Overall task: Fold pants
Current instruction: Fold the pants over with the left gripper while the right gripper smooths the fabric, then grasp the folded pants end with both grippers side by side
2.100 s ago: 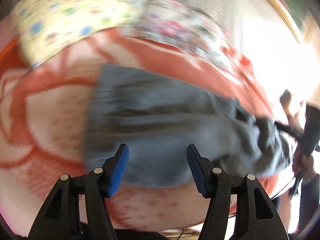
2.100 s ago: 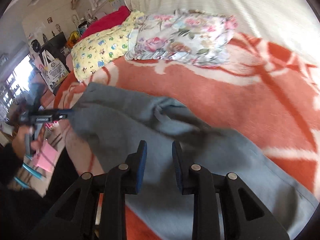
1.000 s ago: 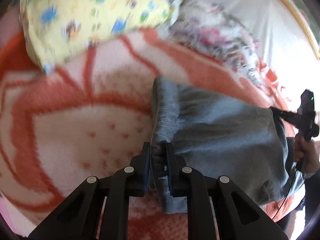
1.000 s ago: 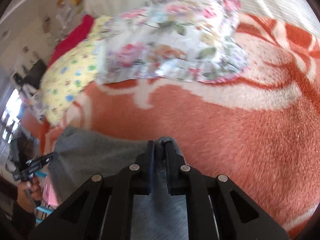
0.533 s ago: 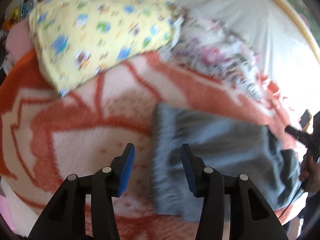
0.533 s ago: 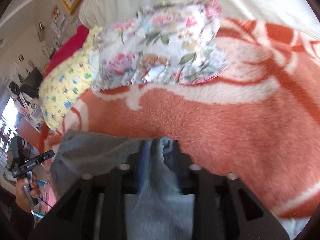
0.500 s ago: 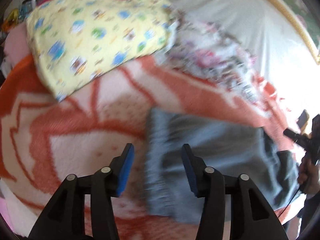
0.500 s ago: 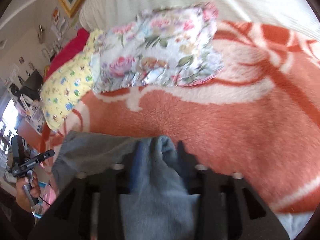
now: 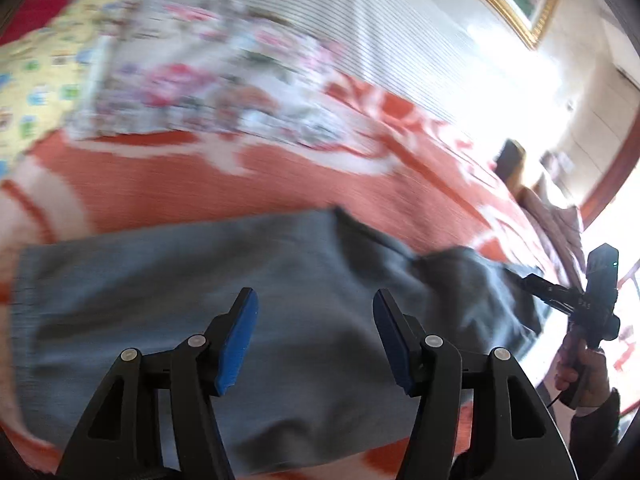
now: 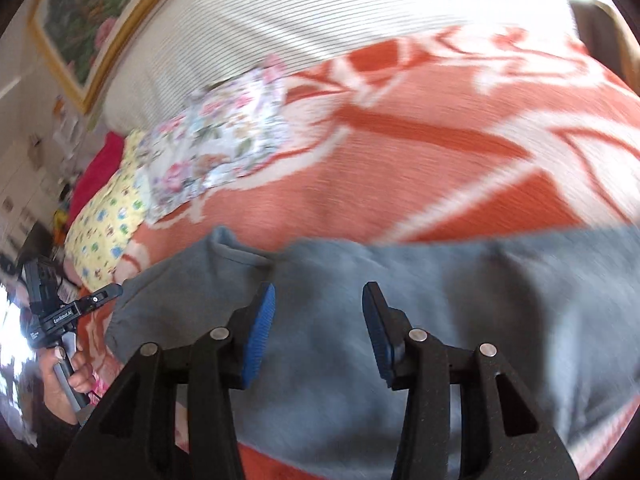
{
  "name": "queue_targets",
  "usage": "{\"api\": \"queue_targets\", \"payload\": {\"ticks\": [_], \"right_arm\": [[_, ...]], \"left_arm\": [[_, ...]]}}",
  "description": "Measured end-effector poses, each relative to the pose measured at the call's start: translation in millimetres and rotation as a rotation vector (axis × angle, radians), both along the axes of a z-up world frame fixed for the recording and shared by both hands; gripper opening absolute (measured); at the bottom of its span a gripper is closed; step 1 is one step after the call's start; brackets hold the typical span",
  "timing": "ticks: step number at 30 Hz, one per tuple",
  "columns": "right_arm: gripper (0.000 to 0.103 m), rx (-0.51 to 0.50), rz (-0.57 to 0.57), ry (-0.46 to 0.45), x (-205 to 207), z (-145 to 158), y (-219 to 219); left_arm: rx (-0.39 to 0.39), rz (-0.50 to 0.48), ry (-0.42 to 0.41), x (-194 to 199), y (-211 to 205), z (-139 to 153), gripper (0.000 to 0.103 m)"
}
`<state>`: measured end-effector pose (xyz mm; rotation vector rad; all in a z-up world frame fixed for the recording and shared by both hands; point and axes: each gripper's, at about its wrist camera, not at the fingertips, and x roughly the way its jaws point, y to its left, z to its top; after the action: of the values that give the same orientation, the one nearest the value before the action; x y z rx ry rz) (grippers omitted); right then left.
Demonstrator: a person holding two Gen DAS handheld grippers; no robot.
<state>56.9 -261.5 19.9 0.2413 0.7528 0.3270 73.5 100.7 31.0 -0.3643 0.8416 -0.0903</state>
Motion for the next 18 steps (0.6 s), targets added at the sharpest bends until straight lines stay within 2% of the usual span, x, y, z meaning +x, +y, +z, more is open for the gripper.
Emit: {"api": "queue_targets", "payload": {"ticks": [8,18], "right_arm": [[0.056,0.05,-0.2,-0.032,-52.2,-3.4,-85.7],[0.056,0.108,-0.423,-0.058,-93.4,-17.4,-173.1]], "left_arm": [[0.0,-0.208,0.032,38.4,-98.3,-6.2,0.067],[0.082,-0.484,0.069,103.1,-230.6,1.8,0.069]]}}
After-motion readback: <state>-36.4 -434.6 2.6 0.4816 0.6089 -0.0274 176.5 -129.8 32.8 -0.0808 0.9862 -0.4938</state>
